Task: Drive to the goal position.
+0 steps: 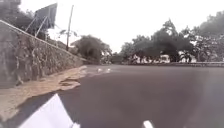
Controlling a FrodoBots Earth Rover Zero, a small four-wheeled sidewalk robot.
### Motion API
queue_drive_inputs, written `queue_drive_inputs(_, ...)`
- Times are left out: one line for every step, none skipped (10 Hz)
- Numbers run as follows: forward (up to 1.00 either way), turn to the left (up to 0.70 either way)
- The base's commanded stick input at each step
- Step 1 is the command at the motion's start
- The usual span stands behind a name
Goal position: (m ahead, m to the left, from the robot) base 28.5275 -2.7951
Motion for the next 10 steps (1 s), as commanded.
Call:
queue_drive_inputs(0.5, 0.0)
queue_drive_inputs(0.5, 0.0)
queue_drive_inputs(0.5, 0.0)
queue_drive_inputs(0.5, 0.0)
queue_drive_inputs(0.5, 0.0)
queue_drive_inputs(0.5, 0.0)
queue_drive_inputs(0.5, 0.0)
queue_drive_inputs(0.5, 0.0)
queue_drive_inputs(0.5, 0.0)
queue_drive_inputs(0.5, 0.0)
